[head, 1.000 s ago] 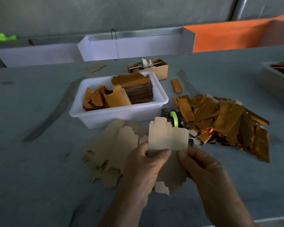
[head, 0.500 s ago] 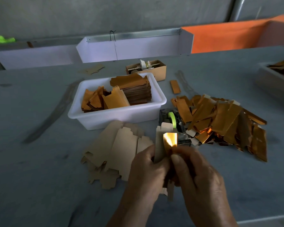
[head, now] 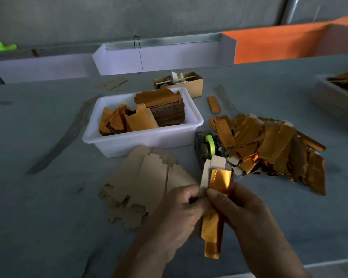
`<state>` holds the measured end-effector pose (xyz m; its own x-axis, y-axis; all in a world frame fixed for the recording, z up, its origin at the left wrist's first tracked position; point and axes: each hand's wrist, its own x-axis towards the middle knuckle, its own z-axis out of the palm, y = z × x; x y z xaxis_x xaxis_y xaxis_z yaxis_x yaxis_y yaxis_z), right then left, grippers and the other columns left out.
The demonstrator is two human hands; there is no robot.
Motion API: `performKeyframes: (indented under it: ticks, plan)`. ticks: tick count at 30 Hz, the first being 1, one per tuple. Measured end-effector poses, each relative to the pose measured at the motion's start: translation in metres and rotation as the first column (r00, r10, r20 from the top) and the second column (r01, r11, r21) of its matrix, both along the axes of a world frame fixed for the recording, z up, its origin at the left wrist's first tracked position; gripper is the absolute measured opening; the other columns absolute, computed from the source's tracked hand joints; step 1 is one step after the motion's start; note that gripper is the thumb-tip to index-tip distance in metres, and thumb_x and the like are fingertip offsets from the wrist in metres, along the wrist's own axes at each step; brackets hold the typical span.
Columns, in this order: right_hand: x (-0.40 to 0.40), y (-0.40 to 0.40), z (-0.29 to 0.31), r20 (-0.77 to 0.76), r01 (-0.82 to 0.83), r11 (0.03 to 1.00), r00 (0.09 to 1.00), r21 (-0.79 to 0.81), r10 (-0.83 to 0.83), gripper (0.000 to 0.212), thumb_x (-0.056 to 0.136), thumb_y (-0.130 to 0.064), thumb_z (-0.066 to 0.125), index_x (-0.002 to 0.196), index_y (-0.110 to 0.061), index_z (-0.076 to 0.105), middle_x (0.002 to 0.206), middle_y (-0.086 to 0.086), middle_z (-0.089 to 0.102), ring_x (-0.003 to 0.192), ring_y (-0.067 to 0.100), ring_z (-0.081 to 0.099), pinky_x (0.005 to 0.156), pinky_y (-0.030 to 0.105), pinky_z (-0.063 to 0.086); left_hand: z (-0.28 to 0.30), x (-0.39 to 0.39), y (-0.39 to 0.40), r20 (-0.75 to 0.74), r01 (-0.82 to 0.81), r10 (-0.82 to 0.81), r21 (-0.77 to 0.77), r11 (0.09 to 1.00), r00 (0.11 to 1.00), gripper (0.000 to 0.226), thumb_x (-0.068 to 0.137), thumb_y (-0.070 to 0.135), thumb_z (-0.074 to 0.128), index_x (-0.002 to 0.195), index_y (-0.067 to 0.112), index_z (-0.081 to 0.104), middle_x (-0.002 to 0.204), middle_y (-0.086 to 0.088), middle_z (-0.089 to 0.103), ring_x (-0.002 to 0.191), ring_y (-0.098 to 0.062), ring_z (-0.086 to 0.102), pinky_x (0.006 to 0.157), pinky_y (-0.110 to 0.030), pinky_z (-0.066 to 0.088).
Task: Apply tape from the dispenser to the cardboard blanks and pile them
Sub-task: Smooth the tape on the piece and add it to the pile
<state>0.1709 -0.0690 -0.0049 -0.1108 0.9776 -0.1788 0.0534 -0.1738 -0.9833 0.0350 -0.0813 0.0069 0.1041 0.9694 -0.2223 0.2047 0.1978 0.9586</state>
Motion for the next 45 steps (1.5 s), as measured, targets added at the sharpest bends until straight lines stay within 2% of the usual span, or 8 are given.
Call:
performKeyframes:
  ticks: [7,14,21,25,31,34,38,45]
  plan:
    - [-0.001,0.003,-0.002,-0.148,0.056,0.993,0.986,-0.108,-0.071,0.012,0.082,-0.008,0.064,0.082,-0.016,0.073,0.083,0.022,0.067,0.083,0.037,0.064,0.086,0.052,0.051,-0.008,0.004,0.003,-0.041,-0.251,0.253,0.052,0.967,0.967,0.011,0.078,0.026,0.076,0.083,0.027,0.066,0.071,0.009,0.069,0.067,-0.003,0.066,0.056,-0.016,0.046]
    - [-0.003,0.006,-0.001,-0.2,0.068,0.985,0.975,-0.161,-0.1,0.01,0.086,-0.007,0.06,0.087,-0.01,0.07,0.081,0.015,0.072,0.076,0.025,0.068,0.068,0.033,0.056,-0.014,0.008,0.001,-0.028,-0.311,0.315,0.099,0.945,0.949,0.011,0.084,0.027,0.07,0.093,0.03,0.075,0.086,0.004,0.073,0.082,-0.013,0.07,0.074,-0.033,0.058]
    - [-0.009,0.005,-0.002,-0.213,0.076,0.975,0.97,-0.207,-0.121,0.011,0.086,-0.012,0.061,0.086,-0.006,0.07,0.081,0.015,0.072,0.076,0.024,0.069,0.065,0.03,0.053,-0.015,0.038,-0.009,-0.699,0.045,0.456,0.57,0.82,0.55,0.028,0.065,0.009,0.071,0.094,0.011,0.074,0.072,-0.004,0.056,0.063,-0.02,0.059,0.049,-0.026,0.049]
    - [-0.005,0.001,-0.001,-0.107,0.088,0.978,0.988,-0.191,-0.11,0.024,0.084,-0.029,0.063,0.08,-0.007,0.07,0.072,0.014,0.068,0.065,0.021,0.063,0.059,0.028,0.05,-0.015,0.054,-0.015,-0.858,0.127,0.197,0.288,0.949,0.474,0.039,0.077,0.024,0.043,0.085,0.007,0.077,0.065,-0.002,0.064,0.05,-0.014,0.058,0.041,-0.02,0.041]
    - [0.002,0.001,-0.008,0.027,0.115,0.981,0.993,-0.155,-0.112,0.019,0.08,-0.025,0.069,0.07,-0.009,0.069,0.055,0.006,0.063,0.051,0.009,0.057,0.047,0.018,0.046,-0.017,0.057,-0.02,-0.843,0.119,0.142,0.236,0.964,0.518,0.027,0.063,0.028,0.073,0.087,0.017,0.075,0.078,0.001,0.063,0.064,-0.008,0.061,0.044,-0.015,0.042]
    - [0.008,0.004,-0.012,-0.092,0.109,0.971,0.987,-0.211,-0.131,0.013,0.086,-0.014,0.062,0.078,-0.008,0.07,0.064,0.012,0.066,0.062,0.018,0.062,0.056,0.025,0.052,-0.016,0.044,-0.015,-0.638,-0.057,0.228,0.278,0.959,0.735,0.042,0.089,0.031,0.061,0.129,0.036,0.049,0.113,0.013,0.05,0.103,0.0,0.049,0.078,-0.009,0.038]
    - [0.007,0.002,-0.013,-0.131,0.068,0.975,0.987,-0.21,-0.097,0.012,0.083,-0.016,0.064,0.077,-0.008,0.071,0.066,0.014,0.067,0.061,0.021,0.063,0.064,0.033,0.054,-0.015,0.023,-0.007,-0.205,-0.27,0.247,-0.094,0.958,0.947,0.01,0.085,0.027,0.069,0.094,0.028,0.064,0.071,0.012,0.066,0.058,0.003,0.059,0.049,-0.011,0.041]
    - [0.026,0.031,0.0,0.289,0.209,0.934,0.911,0.289,-0.293,0.017,0.085,-0.026,0.062,0.076,-0.04,0.064,0.078,-0.01,0.063,0.068,0.004,0.056,0.056,0.019,0.039,-0.01,0.003,0.002,0.271,-0.444,0.491,-0.216,0.869,0.828,0.012,0.084,0.002,0.064,0.074,0.008,0.068,0.046,0.003,0.056,0.033,-0.003,0.043,0.032,-0.014,0.029]
